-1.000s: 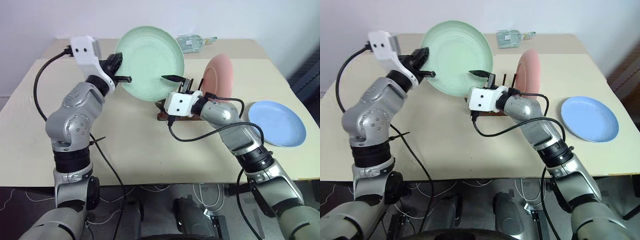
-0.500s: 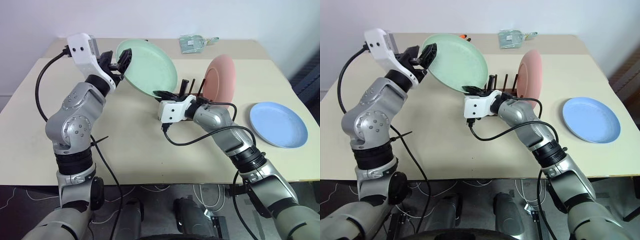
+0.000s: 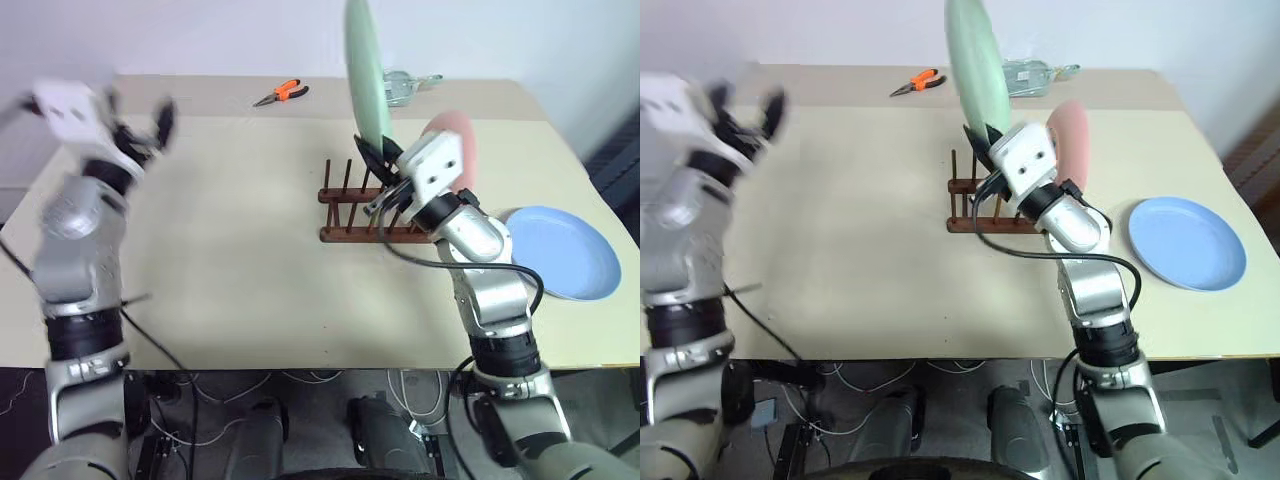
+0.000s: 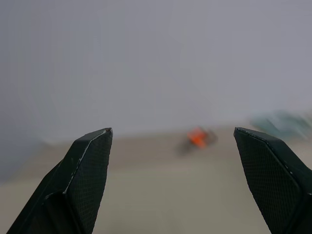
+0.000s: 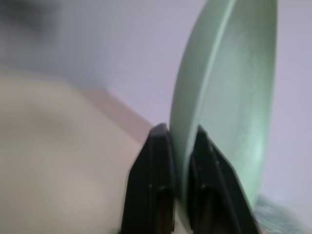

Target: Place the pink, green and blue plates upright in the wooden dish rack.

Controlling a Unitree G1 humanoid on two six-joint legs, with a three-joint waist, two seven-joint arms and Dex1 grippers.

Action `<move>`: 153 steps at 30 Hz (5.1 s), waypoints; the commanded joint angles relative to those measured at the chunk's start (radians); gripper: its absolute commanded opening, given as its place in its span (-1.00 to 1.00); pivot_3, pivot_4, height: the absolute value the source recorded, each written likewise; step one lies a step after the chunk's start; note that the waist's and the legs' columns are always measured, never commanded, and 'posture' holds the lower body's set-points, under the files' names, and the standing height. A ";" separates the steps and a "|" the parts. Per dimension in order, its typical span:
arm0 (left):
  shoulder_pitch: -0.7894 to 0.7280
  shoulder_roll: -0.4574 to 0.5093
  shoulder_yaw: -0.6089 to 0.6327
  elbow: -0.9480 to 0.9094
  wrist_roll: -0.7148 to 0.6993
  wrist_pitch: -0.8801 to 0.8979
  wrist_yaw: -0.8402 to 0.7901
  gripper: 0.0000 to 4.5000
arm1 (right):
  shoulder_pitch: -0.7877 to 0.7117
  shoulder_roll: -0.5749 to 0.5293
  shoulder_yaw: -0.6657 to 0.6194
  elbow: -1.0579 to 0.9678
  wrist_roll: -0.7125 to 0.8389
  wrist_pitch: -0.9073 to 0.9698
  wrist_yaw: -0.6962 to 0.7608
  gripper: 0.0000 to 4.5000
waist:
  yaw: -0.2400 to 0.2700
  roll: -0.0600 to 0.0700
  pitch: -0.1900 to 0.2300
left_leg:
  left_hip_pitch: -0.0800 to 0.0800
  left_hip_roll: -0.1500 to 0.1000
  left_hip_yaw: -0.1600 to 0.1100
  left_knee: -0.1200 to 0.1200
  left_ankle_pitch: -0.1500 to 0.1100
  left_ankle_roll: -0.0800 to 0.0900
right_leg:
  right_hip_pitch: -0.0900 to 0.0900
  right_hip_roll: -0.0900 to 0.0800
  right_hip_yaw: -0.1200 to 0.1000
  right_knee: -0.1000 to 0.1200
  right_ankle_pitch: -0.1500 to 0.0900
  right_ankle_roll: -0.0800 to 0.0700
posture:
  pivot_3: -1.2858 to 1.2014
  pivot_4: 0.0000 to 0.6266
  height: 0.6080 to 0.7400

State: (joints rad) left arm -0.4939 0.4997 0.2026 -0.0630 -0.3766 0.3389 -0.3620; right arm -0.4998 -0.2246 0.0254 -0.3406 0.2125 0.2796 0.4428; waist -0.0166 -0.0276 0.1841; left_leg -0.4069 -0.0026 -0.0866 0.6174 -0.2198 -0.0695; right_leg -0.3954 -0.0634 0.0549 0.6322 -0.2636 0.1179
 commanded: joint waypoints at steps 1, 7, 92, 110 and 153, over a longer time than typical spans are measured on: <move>0.074 0.003 -0.131 -0.104 -0.019 -0.042 -0.193 0.81 | 0.033 0.011 -0.078 -0.128 0.153 0.164 -0.042 -1.00 | 0.003 0.000 0.000 | 0.000 0.000 0.000 0.000 0.000 0.000 | 0.000 0.000 0.000 0.000 0.000 0.000 | 0.03 -0.52 1.00; 0.168 0.007 -0.224 -0.194 -0.090 0.024 -0.363 0.81 | 0.041 -0.013 -0.136 -0.151 0.244 0.278 -0.080 -1.00 | -0.004 0.003 0.000 | 0.000 0.001 0.001 0.000 0.000 0.000 | -0.002 0.001 0.000 -0.001 -0.001 -0.004 | 0.03 -0.52 1.00; 0.095 -0.040 -0.229 0.117 0.178 -0.299 -0.350 0.84 | -0.317 -0.259 -0.450 -0.102 0.987 0.366 -0.180 -0.98 | 0.005 0.014 0.001 | -0.001 0.000 0.001 0.000 0.002 0.005 | 0.000 -0.001 0.000 -0.002 0.001 -0.001 | 0.03 -0.52 1.00; 0.220 0.014 -0.185 -0.020 0.086 -0.229 -0.425 0.84 | -0.164 0.074 -0.138 0.009 0.977 0.381 -0.448 -0.98 | -0.003 0.015 0.001 | -0.001 0.001 0.002 -0.001 0.002 0.005 | -0.003 0.001 0.001 0.001 0.001 -0.002 | 0.03 -0.52 1.00; 0.256 0.019 -0.171 0.193 0.220 -0.368 -0.319 0.84 | 0.403 -0.498 -0.380 0.173 0.215 0.031 0.117 0.31 | -0.017 0.015 0.001 | 0.001 0.001 0.005 -0.002 0.002 0.005 | -0.002 0.001 0.003 -0.001 0.000 -0.002 | 0.03 -0.52 1.00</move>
State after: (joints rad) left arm -0.2471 0.5039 0.0196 0.1378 -0.1654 -0.0022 -0.6768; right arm -0.0919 -0.7131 -0.3520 -0.1299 0.4393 0.3484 0.5353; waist -0.0334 -0.0125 0.1849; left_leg -0.4058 -0.0014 -0.0820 0.6159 -0.2180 -0.0647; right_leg -0.3968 -0.0625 0.0579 0.6307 -0.2632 0.1162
